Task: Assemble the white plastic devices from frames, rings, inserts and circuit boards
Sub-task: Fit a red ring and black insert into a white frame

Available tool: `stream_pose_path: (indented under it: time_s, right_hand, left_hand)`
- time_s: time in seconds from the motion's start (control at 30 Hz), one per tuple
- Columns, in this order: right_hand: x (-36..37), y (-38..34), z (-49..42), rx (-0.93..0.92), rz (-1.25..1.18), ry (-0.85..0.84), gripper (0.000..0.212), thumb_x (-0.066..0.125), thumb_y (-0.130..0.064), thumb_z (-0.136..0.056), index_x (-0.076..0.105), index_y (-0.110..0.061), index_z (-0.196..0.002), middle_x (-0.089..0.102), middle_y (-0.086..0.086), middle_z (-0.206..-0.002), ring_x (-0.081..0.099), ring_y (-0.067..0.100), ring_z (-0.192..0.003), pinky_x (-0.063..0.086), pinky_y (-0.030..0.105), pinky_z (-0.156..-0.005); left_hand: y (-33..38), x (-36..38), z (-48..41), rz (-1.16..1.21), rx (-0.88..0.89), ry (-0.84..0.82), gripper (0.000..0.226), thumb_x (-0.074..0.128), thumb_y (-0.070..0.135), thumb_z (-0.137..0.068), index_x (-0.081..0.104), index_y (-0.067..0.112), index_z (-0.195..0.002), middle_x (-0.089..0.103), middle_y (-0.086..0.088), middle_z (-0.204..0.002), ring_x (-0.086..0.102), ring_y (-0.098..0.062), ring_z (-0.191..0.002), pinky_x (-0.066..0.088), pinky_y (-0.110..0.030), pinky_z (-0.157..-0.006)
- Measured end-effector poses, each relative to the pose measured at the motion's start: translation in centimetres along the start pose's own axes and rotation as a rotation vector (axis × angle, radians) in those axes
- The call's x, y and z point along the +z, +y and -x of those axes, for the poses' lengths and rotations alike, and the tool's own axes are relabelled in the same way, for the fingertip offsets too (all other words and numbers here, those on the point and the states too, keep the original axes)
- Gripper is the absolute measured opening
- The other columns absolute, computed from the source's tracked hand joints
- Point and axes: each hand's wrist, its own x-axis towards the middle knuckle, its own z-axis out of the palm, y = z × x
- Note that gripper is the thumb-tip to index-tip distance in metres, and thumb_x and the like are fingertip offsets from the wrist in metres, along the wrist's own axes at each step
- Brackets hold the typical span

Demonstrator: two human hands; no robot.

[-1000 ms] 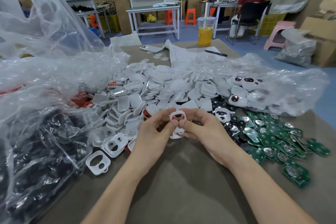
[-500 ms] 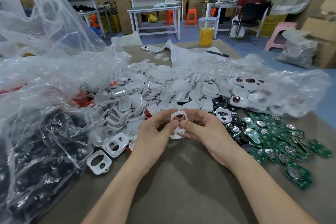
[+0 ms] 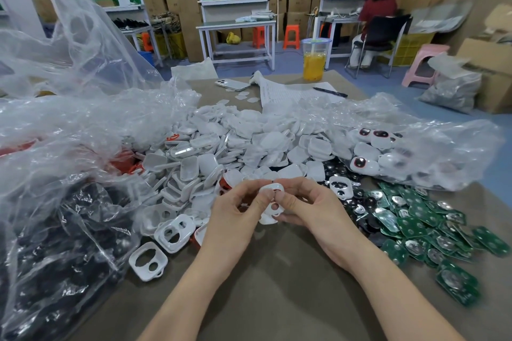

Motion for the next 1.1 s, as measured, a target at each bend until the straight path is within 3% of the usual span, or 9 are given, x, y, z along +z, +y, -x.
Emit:
stream_pose_path:
  time_s: [0.1,0.3,0.43,0.53,0.67,0.83,0.93,1.0,1.1]
  right_hand:
    - [0.1,0.0,0.0,-0.015,0.018,-0.004,0.021,0.078,-0.032,-0.08,0.077,-0.026,-0.1,0.075,0.002,-0.096,0.072,0.013,-0.088,0.059,0.026,-0.077]
    - [0.0,0.3,-0.1,-0.005,0.035,0.017,0.011,0.073,-0.021,-0.089,0.077,-0.026,-0.098,0.075,0.001,-0.093,0.07,0.01,-0.082,0.06,0.029,-0.075]
    - [-0.1,0.3,-0.3,-0.009,0.061,-0.008,0.012,0.071,-0.021,-0.092,0.077,-0.026,-0.101,0.075,0.007,-0.099,0.068,0.009,-0.082,0.056,0.025,-0.073]
    - [-0.1,0.5,-0.3,-0.001,0.046,-0.021,0.015,0.072,-0.026,-0.09,0.076,-0.027,-0.104,0.074,0.01,-0.103,0.064,0.009,-0.082,0.052,0.029,-0.077]
    - [-0.1,0.5,-0.5,0.006,-0.003,-0.002,0.023,0.071,-0.031,-0.082,0.078,-0.028,-0.103,0.074,0.004,-0.096,0.06,0.011,-0.08,0.047,0.036,-0.085]
    - [-0.1,0.4,-0.4,-0.011,-0.015,-0.011,0.022,0.076,-0.035,-0.083,0.078,-0.027,-0.103,0.073,0.002,-0.089,0.059,0.009,-0.079,0.046,0.03,-0.082]
    - [-0.2,0.2,-0.5,-0.004,-0.13,0.021,0.022,0.068,-0.027,-0.084,0.078,-0.018,-0.101,0.071,0.003,-0.084,0.065,0.016,-0.083,0.053,0.032,-0.079]
    - [-0.4,-0.2,-0.7,0.008,-0.21,0.071,0.017,0.061,-0.016,-0.092,0.073,-0.012,-0.104,0.066,0.001,-0.078,0.065,0.015,-0.079,0.057,0.031,-0.071]
    - [-0.6,-0.7,-0.6,0.052,-0.316,0.114,0.017,0.052,-0.007,-0.1,0.065,-0.007,-0.111,0.06,0.001,-0.074,0.062,0.015,-0.071,0.061,0.037,-0.072]
  left_hand:
    - [0.0,0.2,0.2,-0.038,0.017,0.03,0.007,0.069,0.033,-0.095,0.074,0.036,-0.095,0.076,0.013,-0.092,0.071,-0.006,-0.09,0.053,-0.019,-0.08]
    - [0.4,0.5,0.4,-0.095,0.048,0.06,0.009,0.069,0.035,-0.093,0.069,0.042,-0.089,0.074,0.013,-0.079,0.062,-0.006,-0.066,0.047,-0.014,-0.059]
    - [0.3,0.4,0.4,-0.136,0.061,0.07,0.005,0.07,0.039,-0.092,0.069,0.042,-0.088,0.073,0.012,-0.08,0.065,-0.012,-0.069,0.049,-0.018,-0.06]
    - [0.2,0.3,0.5,-0.157,0.067,0.05,0.004,0.068,0.046,-0.092,0.068,0.042,-0.09,0.074,0.014,-0.084,0.064,-0.009,-0.07,0.046,-0.015,-0.06]
    - [-0.1,0.3,0.6,-0.18,0.058,0.013,0.014,0.061,0.058,-0.09,0.064,0.045,-0.094,0.074,0.016,-0.086,0.066,-0.008,-0.076,0.045,-0.011,-0.062]
    - [-0.5,0.2,0.7,-0.23,0.073,0.003,0.012,0.057,0.058,-0.091,0.062,0.048,-0.095,0.074,0.018,-0.089,0.067,-0.005,-0.081,0.046,-0.012,-0.065]
    - [-0.7,0.0,1.0,-0.33,0.135,0.02,0.014,0.049,0.051,-0.097,0.063,0.047,-0.1,0.071,0.018,-0.09,0.064,-0.007,-0.078,0.043,-0.012,-0.063]
    - [-0.8,-0.3,1.4,-0.416,0.177,0.068,0.016,0.046,0.049,-0.098,0.061,0.044,-0.101,0.068,0.018,-0.091,0.063,-0.007,-0.08,0.044,-0.018,-0.067]
    - [-0.6,-1.2,2.0,-0.527,0.217,0.208,0.014,0.05,0.04,-0.099,0.063,0.037,-0.099,0.067,0.019,-0.09,0.062,-0.008,-0.087,0.051,-0.033,-0.074]
